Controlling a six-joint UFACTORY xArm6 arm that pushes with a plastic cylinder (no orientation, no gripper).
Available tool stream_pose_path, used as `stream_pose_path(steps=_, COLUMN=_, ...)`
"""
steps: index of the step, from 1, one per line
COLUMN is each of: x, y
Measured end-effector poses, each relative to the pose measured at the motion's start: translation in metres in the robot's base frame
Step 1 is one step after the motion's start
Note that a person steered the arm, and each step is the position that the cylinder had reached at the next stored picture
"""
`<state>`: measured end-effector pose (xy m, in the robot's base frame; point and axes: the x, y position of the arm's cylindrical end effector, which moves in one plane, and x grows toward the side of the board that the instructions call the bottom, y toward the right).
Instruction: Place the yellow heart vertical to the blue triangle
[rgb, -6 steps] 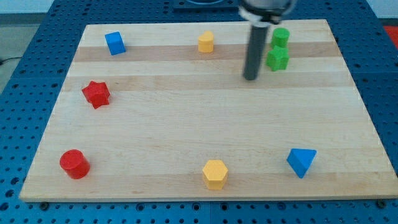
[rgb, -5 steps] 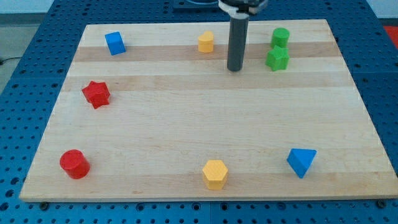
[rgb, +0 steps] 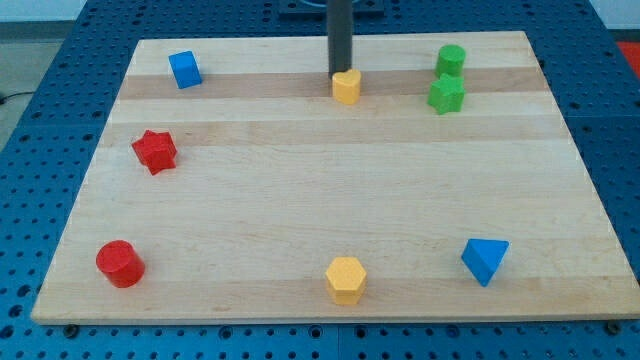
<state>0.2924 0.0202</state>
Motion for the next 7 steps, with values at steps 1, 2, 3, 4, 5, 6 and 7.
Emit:
stream_pose_path(steps=1, x=0.029, y=0.006)
stream_pose_path(steps=2, x=0.045, y=0.012)
stream_pose_path(steps=3, x=0.055, y=0.025)
stream_pose_path(steps=4, x=0.077, y=0.014)
stream_pose_path(steps=5, x=0.098, y=-0.031)
stream_pose_path(steps=6, x=0.130, y=-0.022)
stream_pose_path(steps=7, x=0.123, y=0.024)
